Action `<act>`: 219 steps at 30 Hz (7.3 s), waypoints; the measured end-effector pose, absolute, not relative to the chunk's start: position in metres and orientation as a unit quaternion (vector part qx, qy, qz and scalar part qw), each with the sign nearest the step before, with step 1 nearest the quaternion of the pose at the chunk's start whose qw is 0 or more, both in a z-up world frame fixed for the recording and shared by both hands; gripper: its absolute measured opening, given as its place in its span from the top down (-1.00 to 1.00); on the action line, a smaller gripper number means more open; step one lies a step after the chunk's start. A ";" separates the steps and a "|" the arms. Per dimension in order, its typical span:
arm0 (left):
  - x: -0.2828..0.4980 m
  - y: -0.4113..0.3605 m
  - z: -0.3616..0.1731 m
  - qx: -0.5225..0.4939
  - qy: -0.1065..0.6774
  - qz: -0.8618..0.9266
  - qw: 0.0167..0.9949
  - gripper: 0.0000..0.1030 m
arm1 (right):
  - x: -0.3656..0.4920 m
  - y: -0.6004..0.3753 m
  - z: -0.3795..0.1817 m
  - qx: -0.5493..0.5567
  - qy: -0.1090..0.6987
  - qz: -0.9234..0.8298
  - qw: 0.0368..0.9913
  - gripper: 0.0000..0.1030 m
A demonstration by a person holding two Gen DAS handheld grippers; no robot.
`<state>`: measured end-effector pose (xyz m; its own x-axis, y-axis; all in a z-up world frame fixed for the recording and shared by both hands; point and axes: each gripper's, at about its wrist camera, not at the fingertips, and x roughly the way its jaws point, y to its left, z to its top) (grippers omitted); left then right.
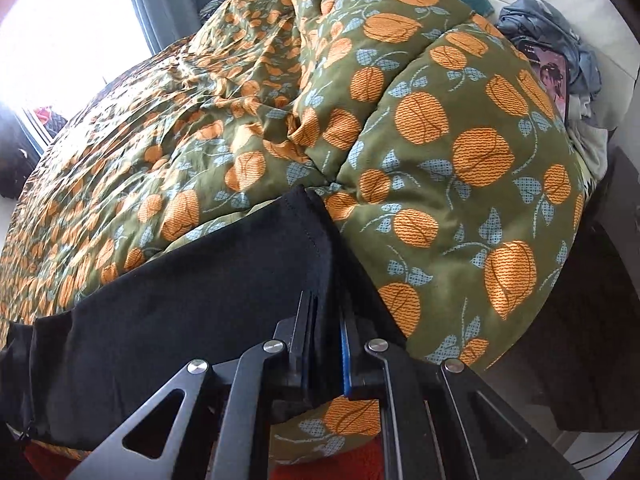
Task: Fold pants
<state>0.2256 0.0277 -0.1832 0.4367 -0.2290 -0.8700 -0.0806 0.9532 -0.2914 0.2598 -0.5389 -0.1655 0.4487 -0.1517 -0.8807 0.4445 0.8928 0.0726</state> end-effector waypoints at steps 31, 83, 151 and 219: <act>0.233 0.021 -0.192 -0.135 0.548 -0.040 0.825 0.88 | 0.262 -0.533 -0.174 0.151 0.499 -0.178 0.834 0.78; 0.285 -0.214 -0.186 0.116 0.543 -0.200 0.807 -0.73 | 0.170 -0.621 -0.161 0.447 0.364 -0.128 0.807 0.02; 0.266 -0.002 -0.159 -0.129 0.532 -0.139 0.825 0.13 | 0.184 -0.220 -0.156 0.026 0.395 0.145 0.907 -0.57; 0.268 0.032 -0.145 -0.093 0.532 -0.033 0.841 -0.60 | 0.298 -0.262 -0.166 0.062 0.471 0.132 0.870 0.45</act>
